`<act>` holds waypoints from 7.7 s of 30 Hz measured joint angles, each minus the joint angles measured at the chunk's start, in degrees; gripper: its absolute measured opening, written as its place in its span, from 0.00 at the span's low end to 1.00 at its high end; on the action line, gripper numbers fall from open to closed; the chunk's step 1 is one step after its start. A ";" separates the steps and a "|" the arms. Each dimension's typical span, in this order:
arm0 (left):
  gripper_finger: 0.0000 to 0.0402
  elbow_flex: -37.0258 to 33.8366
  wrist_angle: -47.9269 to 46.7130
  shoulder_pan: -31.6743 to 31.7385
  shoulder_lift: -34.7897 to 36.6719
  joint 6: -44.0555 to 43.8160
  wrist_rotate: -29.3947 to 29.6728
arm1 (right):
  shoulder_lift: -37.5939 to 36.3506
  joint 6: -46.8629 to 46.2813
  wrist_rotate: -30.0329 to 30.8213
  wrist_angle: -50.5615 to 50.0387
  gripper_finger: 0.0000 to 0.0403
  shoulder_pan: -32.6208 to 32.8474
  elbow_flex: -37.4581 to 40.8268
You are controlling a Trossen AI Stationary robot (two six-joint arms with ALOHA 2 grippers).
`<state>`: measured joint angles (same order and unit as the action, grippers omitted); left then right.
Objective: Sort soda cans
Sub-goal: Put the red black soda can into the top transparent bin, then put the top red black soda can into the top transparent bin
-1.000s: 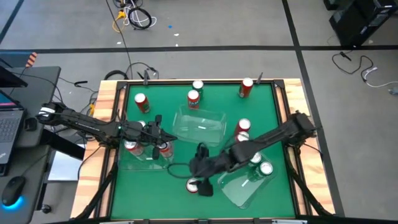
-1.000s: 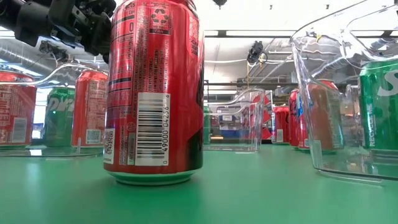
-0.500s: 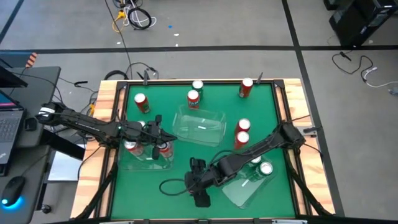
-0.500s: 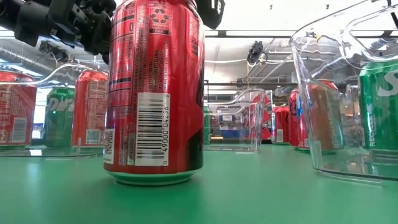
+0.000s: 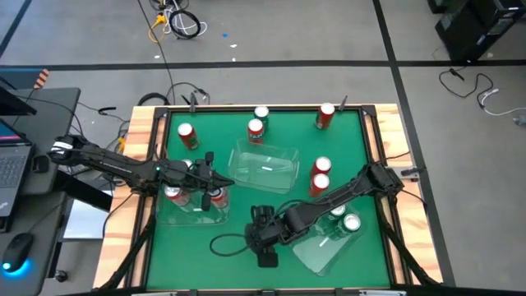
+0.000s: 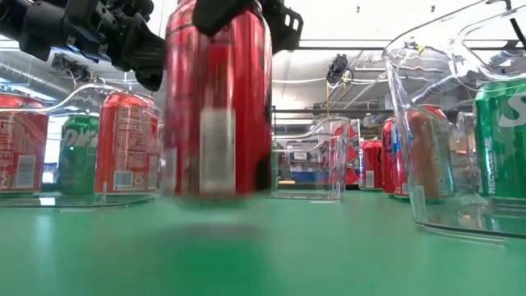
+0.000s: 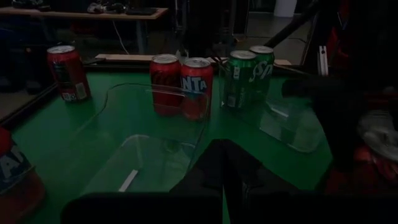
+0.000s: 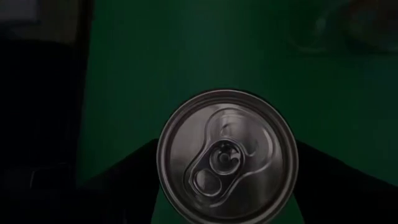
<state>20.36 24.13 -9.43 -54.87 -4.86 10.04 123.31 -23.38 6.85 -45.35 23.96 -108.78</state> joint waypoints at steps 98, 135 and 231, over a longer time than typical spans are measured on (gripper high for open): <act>0.00 -0.02 -8.25 0.02 1.09 6.11 1.38 | -33.93 9.58 9.27 -15.47 0.84 -62.93 27.16; 0.00 -0.02 -9.67 0.02 1.05 5.75 1.38 | -25.55 20.50 -2.01 -15.23 0.71 -72.61 27.22; 0.00 0.00 -9.95 0.07 1.05 5.66 1.38 | -9.12 5.90 2.36 -28.14 0.83 -26.68 6.96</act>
<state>20.36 14.17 -9.37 -53.82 0.80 11.42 114.19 -17.47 9.21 -73.49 -2.72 -101.82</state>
